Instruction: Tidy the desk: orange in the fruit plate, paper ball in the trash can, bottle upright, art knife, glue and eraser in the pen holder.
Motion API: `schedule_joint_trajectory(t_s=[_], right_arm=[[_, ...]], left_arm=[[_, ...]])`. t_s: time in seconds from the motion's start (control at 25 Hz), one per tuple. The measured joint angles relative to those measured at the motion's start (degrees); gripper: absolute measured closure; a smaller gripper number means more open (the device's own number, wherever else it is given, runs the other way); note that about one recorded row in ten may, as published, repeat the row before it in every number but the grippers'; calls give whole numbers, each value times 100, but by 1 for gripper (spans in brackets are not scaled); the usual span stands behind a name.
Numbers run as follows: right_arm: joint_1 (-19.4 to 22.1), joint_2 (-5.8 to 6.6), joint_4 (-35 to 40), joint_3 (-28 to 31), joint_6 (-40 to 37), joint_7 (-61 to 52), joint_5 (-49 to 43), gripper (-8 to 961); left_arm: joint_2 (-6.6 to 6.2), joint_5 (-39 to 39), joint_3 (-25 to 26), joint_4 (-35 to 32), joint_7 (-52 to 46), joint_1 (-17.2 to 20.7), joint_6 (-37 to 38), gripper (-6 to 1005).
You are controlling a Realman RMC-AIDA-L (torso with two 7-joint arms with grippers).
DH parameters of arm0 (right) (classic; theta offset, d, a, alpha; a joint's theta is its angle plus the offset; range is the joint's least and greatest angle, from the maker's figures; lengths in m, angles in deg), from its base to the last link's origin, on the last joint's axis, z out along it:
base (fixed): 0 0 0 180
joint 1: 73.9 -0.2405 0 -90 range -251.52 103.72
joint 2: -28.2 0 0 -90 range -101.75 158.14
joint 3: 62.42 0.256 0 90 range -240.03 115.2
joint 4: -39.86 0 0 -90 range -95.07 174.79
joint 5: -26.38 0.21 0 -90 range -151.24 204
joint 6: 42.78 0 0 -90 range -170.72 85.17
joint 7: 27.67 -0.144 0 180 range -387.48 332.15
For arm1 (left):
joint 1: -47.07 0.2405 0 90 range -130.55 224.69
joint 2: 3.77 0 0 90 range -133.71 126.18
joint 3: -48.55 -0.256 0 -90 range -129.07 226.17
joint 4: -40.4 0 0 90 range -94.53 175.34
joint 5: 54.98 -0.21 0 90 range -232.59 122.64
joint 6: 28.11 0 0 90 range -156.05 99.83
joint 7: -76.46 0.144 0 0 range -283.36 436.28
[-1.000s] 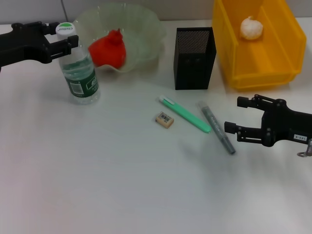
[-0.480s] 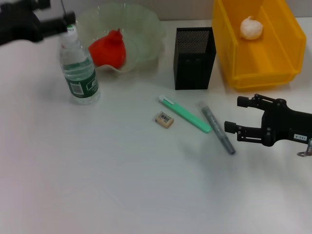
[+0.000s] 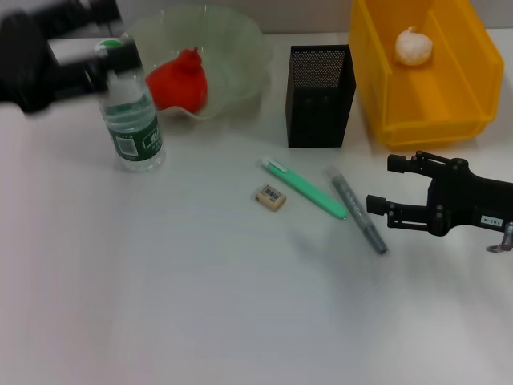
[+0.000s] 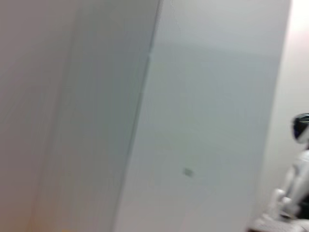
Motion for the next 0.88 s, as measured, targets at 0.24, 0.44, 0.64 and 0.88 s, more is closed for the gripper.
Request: schedule_joint_trajectory(t_s=[0.24,0.44,0.64,0.88], right_arm=[[-30,0,6,0,-3,-28,0,118],[-57,0,-19,0,-3,-39,1,119],[-67,-4,-21,0,-4,-48,4,119],[-77,-9,-21,0,-3,-80,9,119]], left_arm=[[104,-774,-19,1393,1321,-68,229,184],[128,-1092,-21,1908,2074,-111,58,184],[244,-1753,-21,2529,2965,-187,-481,184],[352,-1944,-184,3016,3663,-138,-1149,184]])
